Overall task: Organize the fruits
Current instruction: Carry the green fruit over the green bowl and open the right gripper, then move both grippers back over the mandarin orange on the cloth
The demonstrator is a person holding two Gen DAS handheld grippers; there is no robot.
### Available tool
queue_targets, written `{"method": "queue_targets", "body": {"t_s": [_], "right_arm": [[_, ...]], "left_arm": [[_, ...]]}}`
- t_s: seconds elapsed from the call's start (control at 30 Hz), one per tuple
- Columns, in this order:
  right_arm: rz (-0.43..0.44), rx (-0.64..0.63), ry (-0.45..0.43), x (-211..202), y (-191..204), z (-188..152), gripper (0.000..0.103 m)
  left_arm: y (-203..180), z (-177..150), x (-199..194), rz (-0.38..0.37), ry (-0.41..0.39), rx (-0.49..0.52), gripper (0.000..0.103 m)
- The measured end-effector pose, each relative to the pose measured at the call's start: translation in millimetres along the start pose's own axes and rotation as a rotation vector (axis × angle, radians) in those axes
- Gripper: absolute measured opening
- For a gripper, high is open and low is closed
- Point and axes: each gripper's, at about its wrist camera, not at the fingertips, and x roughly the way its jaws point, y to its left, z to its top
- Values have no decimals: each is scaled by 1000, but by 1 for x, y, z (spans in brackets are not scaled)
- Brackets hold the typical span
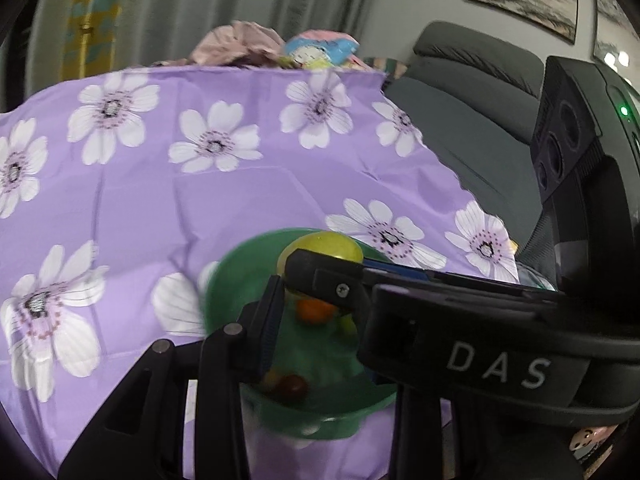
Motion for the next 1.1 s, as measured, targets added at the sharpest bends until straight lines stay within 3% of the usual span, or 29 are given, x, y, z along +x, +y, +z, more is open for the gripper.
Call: {"method": "queue_targets", "body": {"t_s": [0.27, 0.47, 0.6, 0.67, 0.83, 1.1], "right_arm": [[-45, 94, 67, 6, -48, -6, 39], [-94, 137, 116, 17, -59, -7, 39], [-80, 110, 109, 16, -46, -6, 39], [-55, 83, 107, 17, -35, -6, 45], [57, -18, 140, 26, 7, -10, 49], [207, -234, 323, 72, 96, -45, 53]], "left_arm": [[-15, -9, 43, -35, 94, -36, 34], [-7, -19, 35, 6, 88, -38, 35], [16, -22, 8, 81, 65, -72, 41], [34, -24, -8, 145, 60, -98, 47], [88, -32, -46, 278, 39, -171, 52], [214, -81, -103, 519, 13, -483, 58]]}}
